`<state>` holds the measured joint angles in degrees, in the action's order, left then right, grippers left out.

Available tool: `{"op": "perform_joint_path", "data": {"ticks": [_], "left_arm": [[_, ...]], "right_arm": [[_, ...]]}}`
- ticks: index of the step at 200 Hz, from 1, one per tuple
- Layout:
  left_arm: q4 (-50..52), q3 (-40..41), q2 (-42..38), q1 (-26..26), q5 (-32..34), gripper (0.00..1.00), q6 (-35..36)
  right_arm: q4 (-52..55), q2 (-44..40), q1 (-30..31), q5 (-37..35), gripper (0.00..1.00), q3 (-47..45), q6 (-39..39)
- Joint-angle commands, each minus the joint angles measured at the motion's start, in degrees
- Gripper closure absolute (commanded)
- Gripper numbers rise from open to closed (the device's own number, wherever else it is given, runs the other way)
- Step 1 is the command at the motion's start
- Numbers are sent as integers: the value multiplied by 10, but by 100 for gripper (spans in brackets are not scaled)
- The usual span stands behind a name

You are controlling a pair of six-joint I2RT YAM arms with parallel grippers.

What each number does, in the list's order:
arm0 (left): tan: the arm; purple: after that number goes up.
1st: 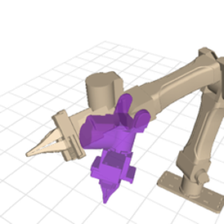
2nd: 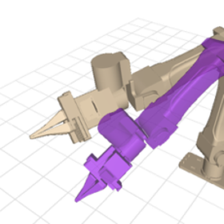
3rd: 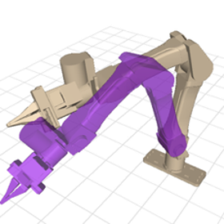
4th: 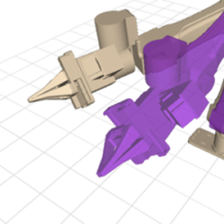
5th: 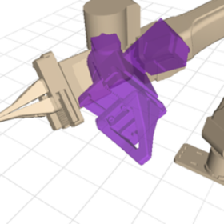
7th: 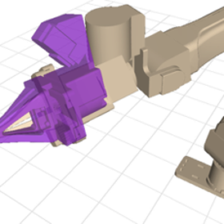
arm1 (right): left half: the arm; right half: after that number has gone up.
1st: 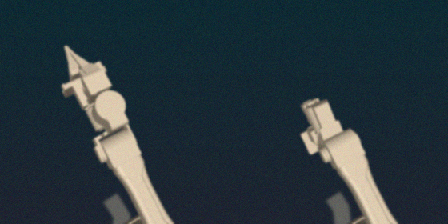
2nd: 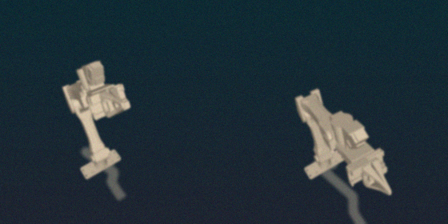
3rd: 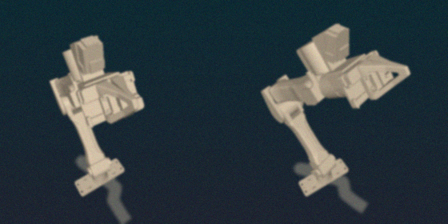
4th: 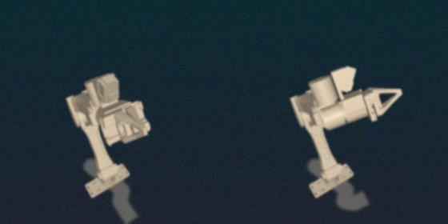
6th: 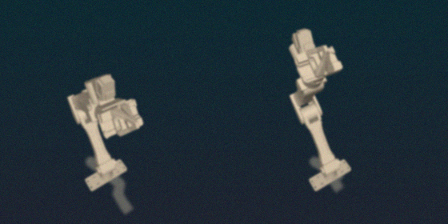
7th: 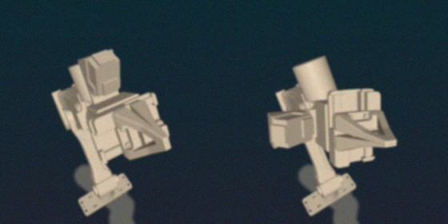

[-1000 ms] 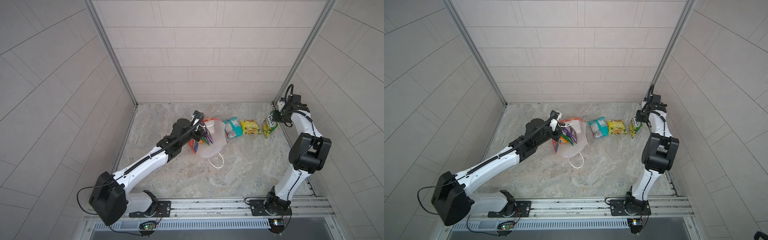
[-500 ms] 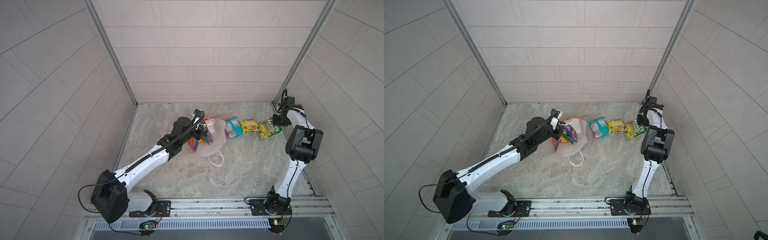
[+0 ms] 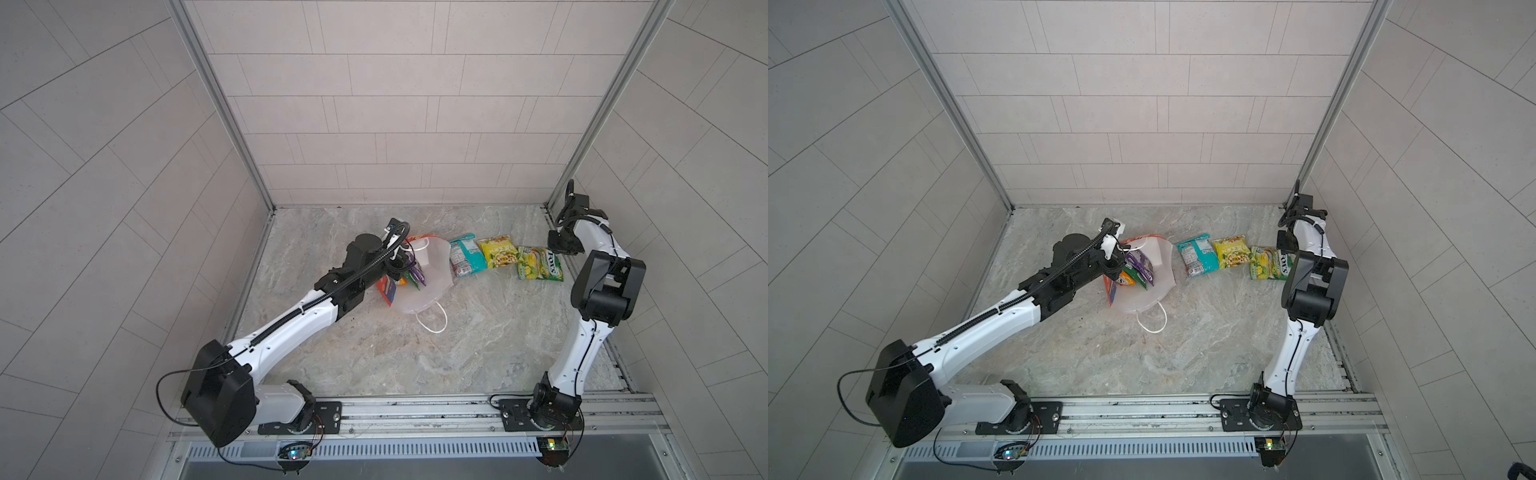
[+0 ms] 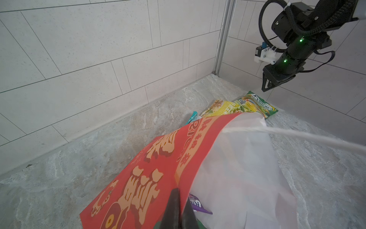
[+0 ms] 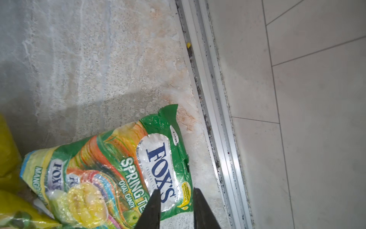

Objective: Take the snacks out of the paper bag
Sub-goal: Place the snack at the top-right of the table.

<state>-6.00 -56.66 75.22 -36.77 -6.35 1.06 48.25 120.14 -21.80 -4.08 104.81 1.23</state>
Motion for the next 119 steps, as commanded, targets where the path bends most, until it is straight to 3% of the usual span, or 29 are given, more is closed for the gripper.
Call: {"op": "perform_joint_path", "data": {"ticks": [1, 43, 89, 119], "left_arm": [[-5, -13, 0, -3, -2, 100, 3], [-10, -4, -7, -2, 17, 100, -2], [-3, 16, -28, 0, 51, 100, -7], [-7, 49, -58, 0, 56, 100, -11]], "right_arm": [[28, -32, -1, -29, 64, 20, 17], [16, -99, 37, 74, 61, -2, 47], [-157, -189, 195, 178, 59, -161, 137], [-232, -185, 279, 147, 55, -214, 158]]}}
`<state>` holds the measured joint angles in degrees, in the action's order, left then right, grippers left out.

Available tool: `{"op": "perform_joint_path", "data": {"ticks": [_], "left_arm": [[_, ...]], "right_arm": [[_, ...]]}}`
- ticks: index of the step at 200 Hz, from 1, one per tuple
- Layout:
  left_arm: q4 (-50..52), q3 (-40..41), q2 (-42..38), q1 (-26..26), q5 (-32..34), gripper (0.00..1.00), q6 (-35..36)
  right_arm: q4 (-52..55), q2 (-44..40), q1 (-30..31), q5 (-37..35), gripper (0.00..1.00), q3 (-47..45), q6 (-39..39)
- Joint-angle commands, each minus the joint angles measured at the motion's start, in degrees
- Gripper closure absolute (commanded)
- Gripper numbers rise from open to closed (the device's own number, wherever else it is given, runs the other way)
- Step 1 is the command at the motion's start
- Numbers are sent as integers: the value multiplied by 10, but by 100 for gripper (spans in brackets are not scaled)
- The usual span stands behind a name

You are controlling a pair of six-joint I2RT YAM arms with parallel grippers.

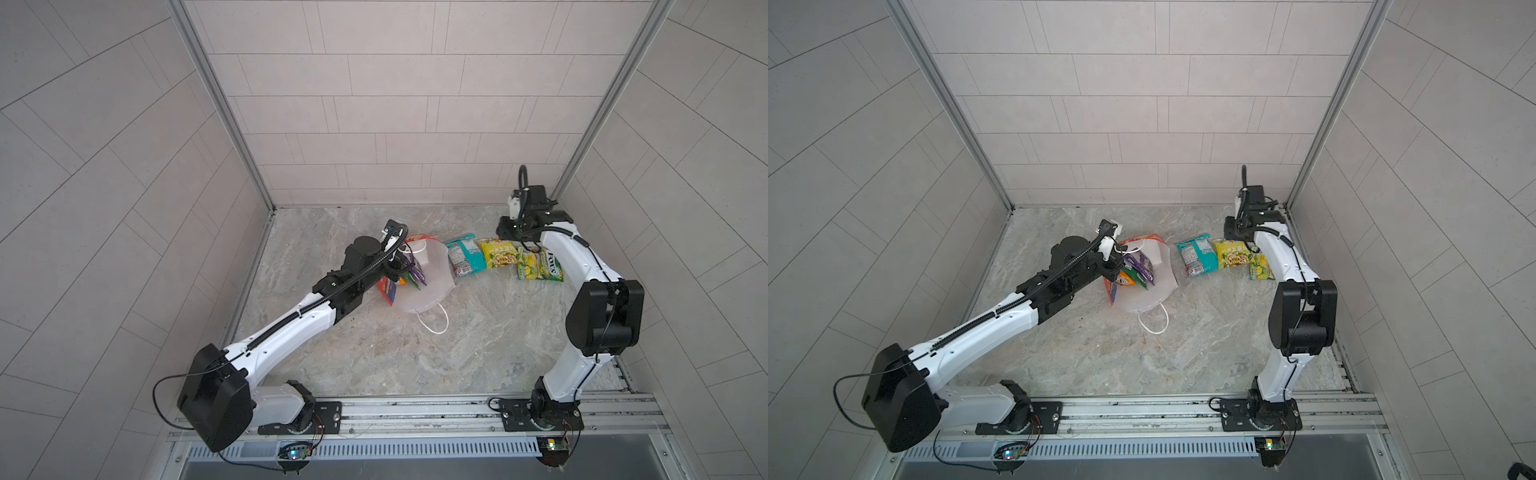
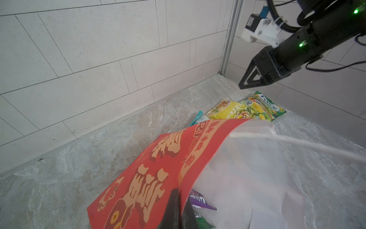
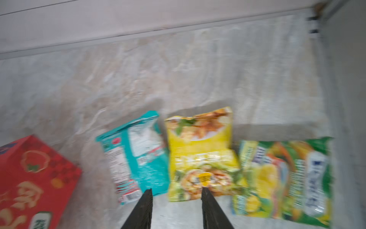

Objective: Take the snacks out of the paper bag
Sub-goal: Place the snack at the top-right of the table, then move the snack to the top-right of the table.

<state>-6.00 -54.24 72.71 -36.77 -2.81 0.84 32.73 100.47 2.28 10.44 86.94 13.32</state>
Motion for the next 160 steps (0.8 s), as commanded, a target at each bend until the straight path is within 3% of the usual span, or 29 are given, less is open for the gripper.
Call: {"op": "perform_joint_path", "data": {"ticks": [1, 34, 75, 160], "left_arm": [[-7, 26, -33, 0, 21, 100, -8], [-14, 33, -32, 0, 16, 100, -8], [-19, 29, -19, 0, 10, 100, -3], [-22, 25, -11, 0, 4, 100, -1]], "right_arm": [[-78, 13, 40, 0, 54, -36, 36], [-29, 83, 82, -60, 45, 7, 15], [29, 149, 79, -110, 31, 68, -4], [32, 201, 67, -56, 28, 80, -2]]}}
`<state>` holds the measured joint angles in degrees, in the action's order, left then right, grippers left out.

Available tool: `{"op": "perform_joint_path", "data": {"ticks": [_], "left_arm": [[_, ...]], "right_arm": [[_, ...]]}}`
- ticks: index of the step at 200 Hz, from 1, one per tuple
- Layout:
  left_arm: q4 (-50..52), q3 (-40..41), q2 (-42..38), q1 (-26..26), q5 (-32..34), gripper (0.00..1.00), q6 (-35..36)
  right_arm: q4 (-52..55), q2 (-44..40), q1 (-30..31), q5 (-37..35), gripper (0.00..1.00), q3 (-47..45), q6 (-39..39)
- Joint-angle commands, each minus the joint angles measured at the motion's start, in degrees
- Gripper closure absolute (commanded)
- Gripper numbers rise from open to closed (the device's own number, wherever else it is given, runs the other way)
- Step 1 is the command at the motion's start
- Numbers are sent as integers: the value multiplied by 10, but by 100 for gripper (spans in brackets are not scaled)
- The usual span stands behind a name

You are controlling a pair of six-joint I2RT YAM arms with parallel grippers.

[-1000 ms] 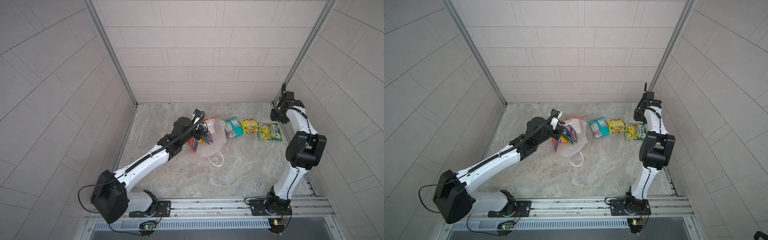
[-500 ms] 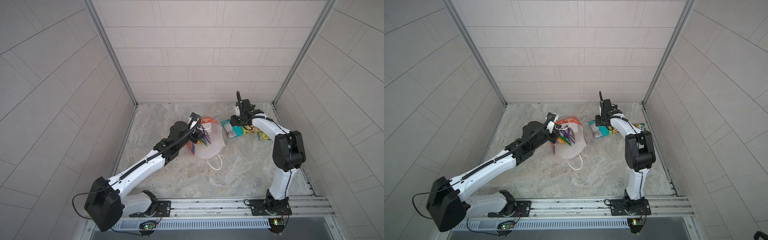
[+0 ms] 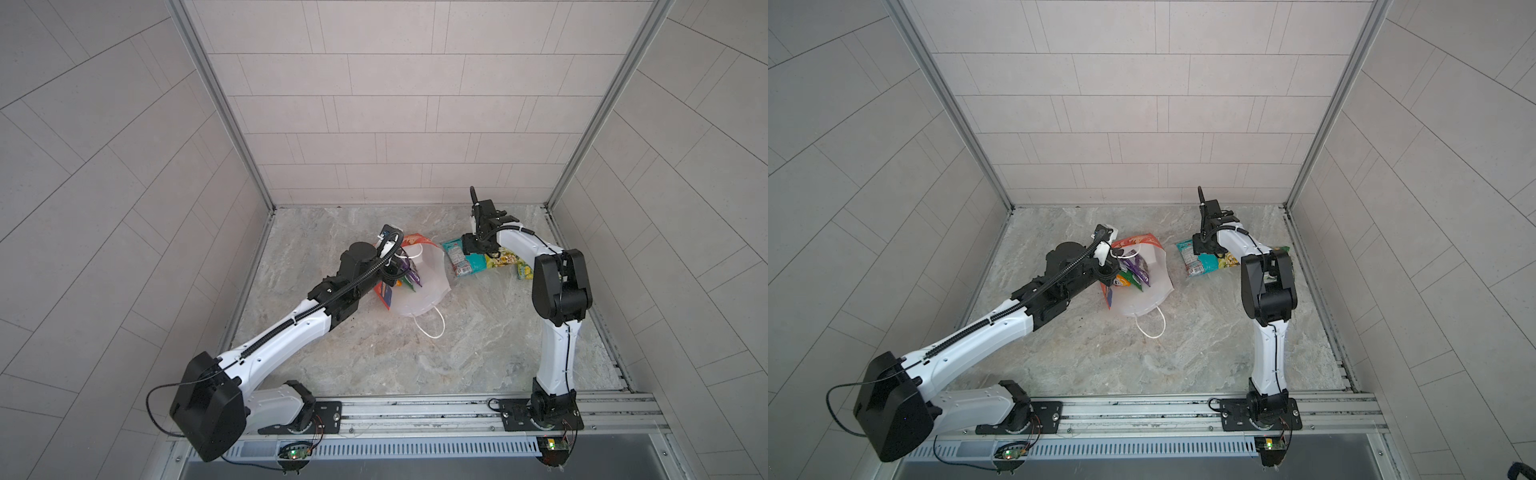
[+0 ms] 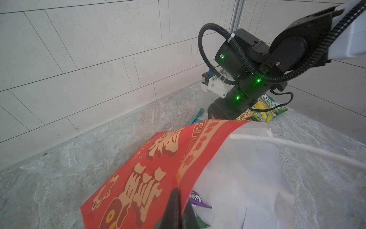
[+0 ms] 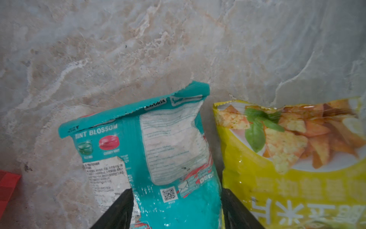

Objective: Take the snacks out of the paper bag
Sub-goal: Move the snack to the top-right of the table.

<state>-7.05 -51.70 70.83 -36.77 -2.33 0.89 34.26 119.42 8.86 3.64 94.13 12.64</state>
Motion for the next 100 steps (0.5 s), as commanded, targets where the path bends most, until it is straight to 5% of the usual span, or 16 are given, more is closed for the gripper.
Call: {"op": "perform_joint_path", "data": {"ticks": [1, 100], "left_arm": [[-11, 0, 7, 0, 0, 100, -2], [-9, 0, 1, 0, 3, 100, 0]], "right_arm": [[16, 11, 1, 12, 28, 7, 5], [-2, 8, 14, 68, 44, -17, 87]]}}
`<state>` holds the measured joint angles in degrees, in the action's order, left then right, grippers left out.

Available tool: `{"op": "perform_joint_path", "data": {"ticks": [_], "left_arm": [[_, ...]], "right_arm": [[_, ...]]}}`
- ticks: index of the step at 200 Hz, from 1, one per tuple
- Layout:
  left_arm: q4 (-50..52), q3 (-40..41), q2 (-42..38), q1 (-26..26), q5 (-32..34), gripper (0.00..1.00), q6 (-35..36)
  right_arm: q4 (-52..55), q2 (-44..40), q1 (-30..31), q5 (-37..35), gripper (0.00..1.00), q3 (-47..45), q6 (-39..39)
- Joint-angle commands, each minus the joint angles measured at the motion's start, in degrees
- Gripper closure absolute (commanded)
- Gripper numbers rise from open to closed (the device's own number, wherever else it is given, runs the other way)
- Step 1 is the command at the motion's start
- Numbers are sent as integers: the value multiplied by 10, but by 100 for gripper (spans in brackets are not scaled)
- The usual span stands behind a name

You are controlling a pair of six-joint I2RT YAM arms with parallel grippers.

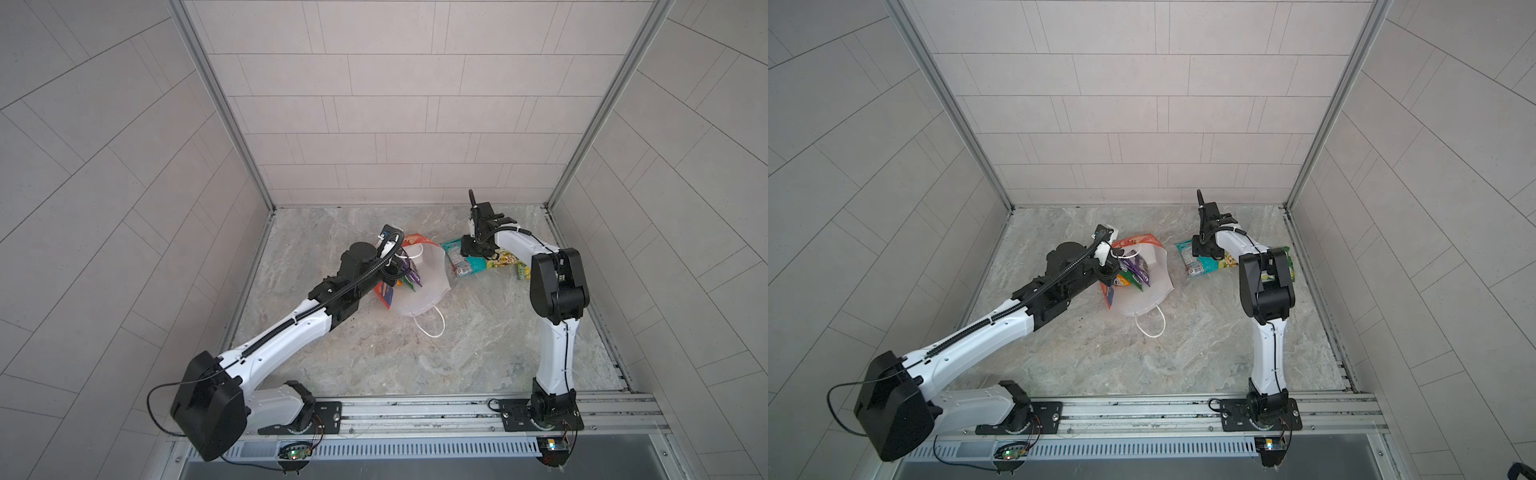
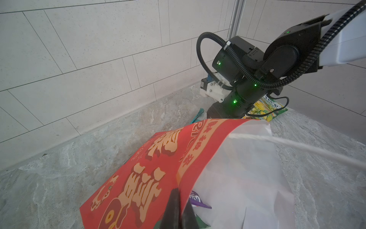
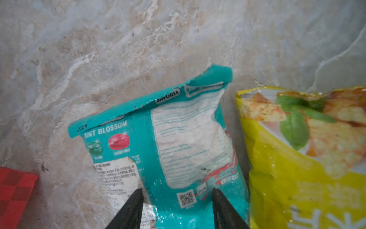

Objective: Take the snacks out of the paper bag
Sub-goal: Move the snack to the top-right of the table.

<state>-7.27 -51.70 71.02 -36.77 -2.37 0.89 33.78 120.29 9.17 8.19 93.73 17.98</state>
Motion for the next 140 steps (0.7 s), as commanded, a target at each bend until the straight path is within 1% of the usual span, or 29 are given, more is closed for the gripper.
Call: {"op": "perform_joint_path", "data": {"ticks": [1, 25, 39, 59, 96, 103, 128, 140], "left_arm": [[-7, 0, 0, 0, 3, 100, 0], [-7, 1, -1, -1, 4, 100, 0], [-8, 1, 1, 0, 3, 100, 0], [-10, 2, 2, -1, 3, 100, -1], [-11, 2, 2, 0, 6, 100, 0], [-10, 1, 2, 0, 7, 100, 0], [-9, 3, -2, 0, 9, 100, -2], [-11, 4, -5, 0, 17, 100, -4]], "right_arm": [[3, 0, 11, 23, 44, -14, 35], [-2, -5, 15, 37, 44, -26, 48], [-10, -9, 15, 25, 44, -33, 49], [4, -10, 12, 12, 42, -13, 33], [-12, -36, 12, 37, 39, -25, 41], [-9, -41, 15, 35, 40, -25, 36], [-17, -60, 34, 40, 49, -32, 8], [-19, -59, 45, 37, 51, -29, -5]]}}
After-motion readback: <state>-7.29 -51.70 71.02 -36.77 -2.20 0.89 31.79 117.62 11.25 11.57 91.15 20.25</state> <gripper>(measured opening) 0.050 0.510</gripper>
